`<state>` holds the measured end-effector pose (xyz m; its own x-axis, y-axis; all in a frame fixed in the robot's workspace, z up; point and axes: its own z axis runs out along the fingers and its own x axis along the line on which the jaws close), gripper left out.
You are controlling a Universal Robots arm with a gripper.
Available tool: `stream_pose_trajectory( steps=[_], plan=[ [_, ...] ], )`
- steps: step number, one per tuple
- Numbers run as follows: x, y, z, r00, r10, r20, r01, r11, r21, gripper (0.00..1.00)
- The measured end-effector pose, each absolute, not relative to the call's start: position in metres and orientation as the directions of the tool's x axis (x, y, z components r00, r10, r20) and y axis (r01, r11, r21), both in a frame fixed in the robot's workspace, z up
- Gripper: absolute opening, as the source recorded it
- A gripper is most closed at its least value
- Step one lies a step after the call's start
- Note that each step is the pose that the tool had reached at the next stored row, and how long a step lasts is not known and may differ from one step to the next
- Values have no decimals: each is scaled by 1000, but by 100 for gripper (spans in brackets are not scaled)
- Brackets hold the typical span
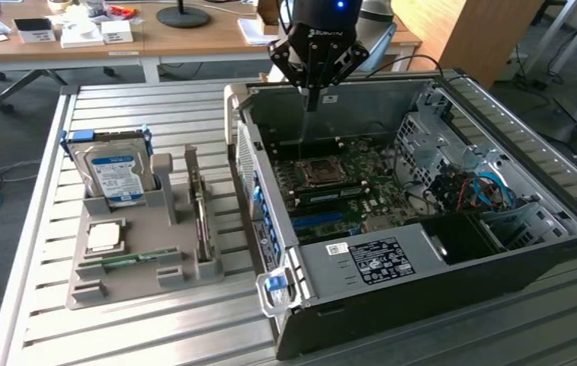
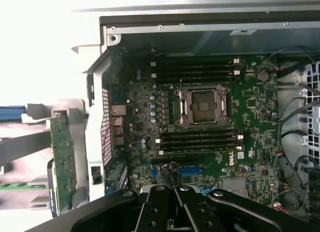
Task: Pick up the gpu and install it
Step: 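Reach for the gpu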
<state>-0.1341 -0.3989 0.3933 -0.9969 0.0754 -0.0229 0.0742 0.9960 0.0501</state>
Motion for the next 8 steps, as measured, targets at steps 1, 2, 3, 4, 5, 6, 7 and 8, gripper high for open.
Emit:
stream_pose_trajectory(
  steps=[1, 2, 3, 4, 5, 6, 7, 8],
  plan=[
    [-135, -399, 393, -997, 75, -23, 74, 996, 50, 11],
    [-135, -399, 393, -997, 75, -23, 74, 996, 50, 11],
    [-136, -399, 393, -997, 75, -23, 74, 996, 50, 11],
    [-137, -399, 393, -997, 75, -23, 74, 996, 50, 11],
    [-137, -399, 393, -997, 75, -23, 74, 996, 50, 11],
    [-138, -399, 393, -997, 75, -23, 74, 996, 50, 11],
    [-139, -399, 393, -997, 75, -23, 74, 996, 50, 11],
    [-139, -399, 393, -997, 75, -23, 74, 996, 50, 11]
  ],
)
